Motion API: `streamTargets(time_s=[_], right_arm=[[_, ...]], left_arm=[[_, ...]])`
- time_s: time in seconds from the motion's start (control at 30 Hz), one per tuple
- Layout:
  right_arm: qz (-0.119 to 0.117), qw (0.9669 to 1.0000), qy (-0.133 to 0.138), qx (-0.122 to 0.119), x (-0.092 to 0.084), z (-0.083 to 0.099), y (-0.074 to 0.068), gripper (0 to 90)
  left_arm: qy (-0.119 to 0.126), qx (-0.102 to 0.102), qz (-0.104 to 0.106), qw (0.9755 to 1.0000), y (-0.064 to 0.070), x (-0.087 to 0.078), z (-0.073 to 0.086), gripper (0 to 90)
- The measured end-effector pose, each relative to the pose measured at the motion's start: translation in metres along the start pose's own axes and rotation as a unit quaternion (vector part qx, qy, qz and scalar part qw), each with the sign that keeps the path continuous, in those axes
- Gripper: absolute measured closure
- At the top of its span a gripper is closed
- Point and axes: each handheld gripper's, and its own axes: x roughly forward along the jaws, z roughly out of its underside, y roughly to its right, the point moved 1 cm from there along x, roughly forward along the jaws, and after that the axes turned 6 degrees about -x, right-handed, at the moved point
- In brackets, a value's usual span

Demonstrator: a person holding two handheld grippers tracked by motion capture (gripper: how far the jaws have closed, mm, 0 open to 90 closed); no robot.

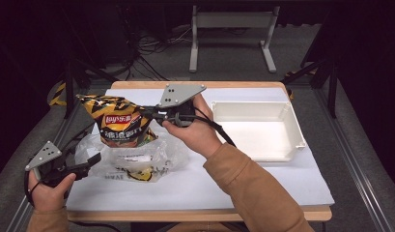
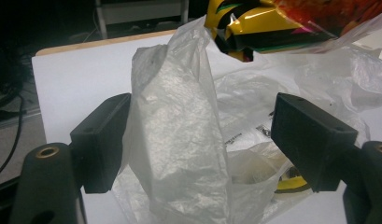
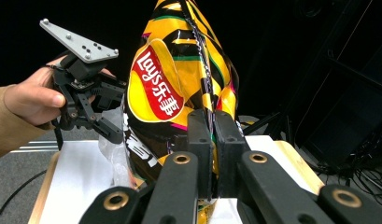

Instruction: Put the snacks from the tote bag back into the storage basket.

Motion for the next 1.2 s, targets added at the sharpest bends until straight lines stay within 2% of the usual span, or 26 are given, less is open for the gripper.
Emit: streamTargets(time_s=[0.27, 0.63, 1.03, 1.2], right_arm=[[0.003, 1.0000, -0.002, 0.001, -0.015, -0.007, 0.006, 87.5], [0.015, 0.9998, -0.004, 0.008, -0.051, -0.011, 0.015, 87.4], [0.030, 0.9993, -0.008, 0.019, -0.083, -0.007, 0.029, 87.4], [0.037, 0.9989, -0.019, 0.018, -0.097, -0.005, 0.035, 87.4]], left_arm=[[0.010, -0.002, -0.006, 0.9999, -0.001, -0.005, -0.002, 19.3], [0.020, -0.007, -0.009, 0.9997, -0.001, -0.007, -0.005, 13.7], [0.017, -0.004, -0.007, 0.9998, -0.001, -0.010, -0.004, 8.9], [0.018, -0.006, -0.009, 0.9998, -0.002, -0.011, -0.003, 8.1]])
